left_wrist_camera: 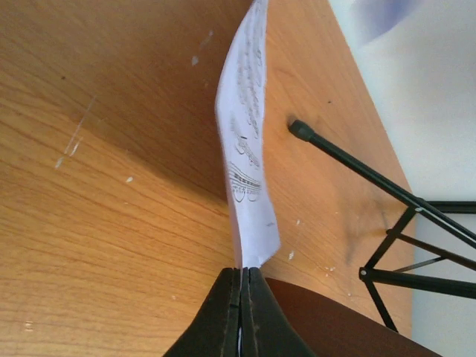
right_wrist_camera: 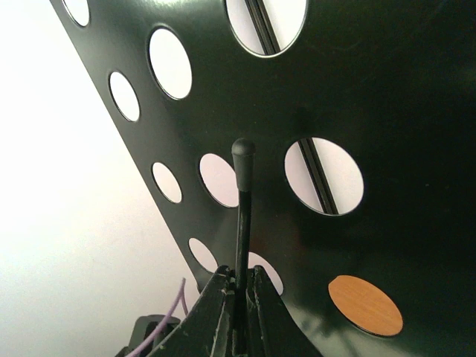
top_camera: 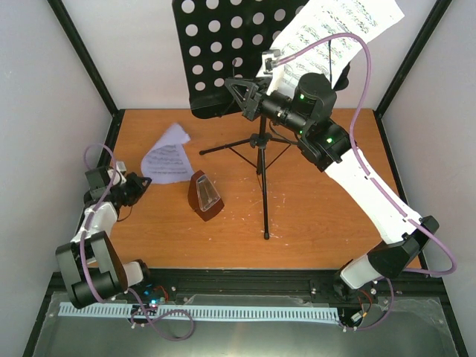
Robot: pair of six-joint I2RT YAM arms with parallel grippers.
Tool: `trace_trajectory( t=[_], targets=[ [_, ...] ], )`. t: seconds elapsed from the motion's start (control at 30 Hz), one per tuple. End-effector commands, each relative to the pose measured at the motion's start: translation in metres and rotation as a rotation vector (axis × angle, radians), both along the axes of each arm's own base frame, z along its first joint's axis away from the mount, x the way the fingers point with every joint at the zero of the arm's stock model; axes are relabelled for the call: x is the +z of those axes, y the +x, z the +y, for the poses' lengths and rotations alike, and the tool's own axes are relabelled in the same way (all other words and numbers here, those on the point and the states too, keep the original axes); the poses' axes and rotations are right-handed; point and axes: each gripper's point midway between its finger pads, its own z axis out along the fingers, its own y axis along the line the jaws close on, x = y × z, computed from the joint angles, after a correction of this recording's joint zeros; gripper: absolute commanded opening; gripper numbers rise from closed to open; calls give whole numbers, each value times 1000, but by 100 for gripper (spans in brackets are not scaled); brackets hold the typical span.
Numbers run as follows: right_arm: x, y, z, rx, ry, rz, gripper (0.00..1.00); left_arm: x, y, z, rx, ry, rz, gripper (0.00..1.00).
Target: Pack up the instrument practice props
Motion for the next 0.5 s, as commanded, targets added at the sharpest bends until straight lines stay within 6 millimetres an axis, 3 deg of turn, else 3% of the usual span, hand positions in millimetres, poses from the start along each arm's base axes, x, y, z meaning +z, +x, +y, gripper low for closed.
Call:
trace_trajectory(
  t=[0.0,0.23,0.27,0.37,0.47],
  targets=[
    [-8,7,-6,-45,-31,-1,7,-6,12,11,31,32,-35,0],
    [-3,0,-7,-29,-27,-13,25,-27,6,11,28,41,17,2],
    [-2,-2,-8,-22,-24,-15,30,-29,5,11,26,42,22,8],
    [5,-12,-10,5,-16,-27,46,-29,3,13,31,63,29,42],
    [11,-27,-16,36,-12,-46,60,-10,1,29,100,170,2,77]
  ],
)
